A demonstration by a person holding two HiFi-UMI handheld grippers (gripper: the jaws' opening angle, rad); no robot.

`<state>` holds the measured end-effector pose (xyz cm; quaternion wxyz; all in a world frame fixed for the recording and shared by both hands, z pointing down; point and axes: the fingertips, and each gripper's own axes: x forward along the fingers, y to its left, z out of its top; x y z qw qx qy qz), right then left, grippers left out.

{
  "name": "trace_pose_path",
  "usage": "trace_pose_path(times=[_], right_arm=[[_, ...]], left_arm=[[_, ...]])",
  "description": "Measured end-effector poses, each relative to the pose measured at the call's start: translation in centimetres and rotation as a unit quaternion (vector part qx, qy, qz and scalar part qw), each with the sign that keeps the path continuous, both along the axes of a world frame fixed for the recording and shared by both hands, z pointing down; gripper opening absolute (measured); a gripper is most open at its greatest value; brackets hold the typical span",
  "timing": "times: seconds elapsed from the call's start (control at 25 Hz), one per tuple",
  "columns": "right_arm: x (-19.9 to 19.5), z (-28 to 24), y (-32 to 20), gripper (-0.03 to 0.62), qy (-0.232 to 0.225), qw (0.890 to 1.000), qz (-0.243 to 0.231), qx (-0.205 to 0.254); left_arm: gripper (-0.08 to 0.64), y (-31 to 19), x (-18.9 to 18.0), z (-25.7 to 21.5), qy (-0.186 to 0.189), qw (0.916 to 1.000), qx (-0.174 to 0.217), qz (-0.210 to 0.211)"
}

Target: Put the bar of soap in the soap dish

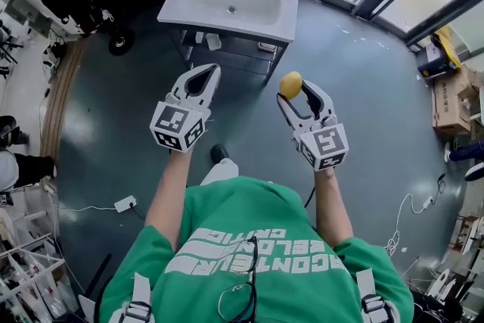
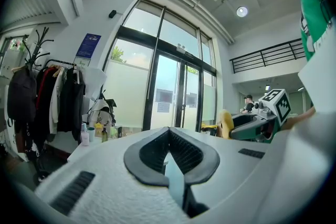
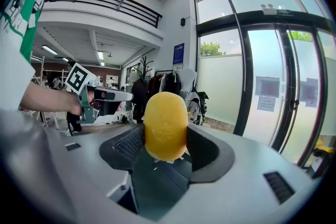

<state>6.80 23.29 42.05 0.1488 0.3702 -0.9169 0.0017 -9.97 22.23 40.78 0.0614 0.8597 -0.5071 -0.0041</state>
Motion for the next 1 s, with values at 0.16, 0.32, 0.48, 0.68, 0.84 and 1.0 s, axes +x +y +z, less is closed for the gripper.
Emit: trace_pose_path(times=[0.16,0.32,0.48,0.68,0.84,1.0], right_arm=[[-3.7,0.4,-2.1,0.245,0.001,1.0,-0.004,-0.003],[-6.9,0.3,-4.0,0.245,0.002,1.0,-0.009,-0.004],[-8.9,0.4,-5.3,0.244,0.006,1.0,-0.012,-0.005],[-10.7,0.7,-6.7,0.245,0.01,1.0,-0.014,-0.006],[-11.0,1.1,-7.9,0.244,0.011,1.0,-0.011,-0.013],[-11.4,1.4,-9.3,0.245,0.007,1.0,-0.01,-0.013]], left_arm=[[0.009,-2.0,-3.6,0.3,0.011,0.9999,0.001,-0.003],[0.009,-3.7,-6.5,0.6,0.012,0.9999,-0.002,-0.007],[0.009,-5.0,-8.0,0.8,0.015,0.9999,-0.001,-0.003],[0.009,-6.5,-9.0,1.3,0.012,0.9999,-0.003,0.008],[0.009,-7.4,-8.7,1.7,0.009,0.9998,-0.011,0.016],[0.009,-8.4,-8.8,2.3,0.004,0.9996,-0.015,0.021]])
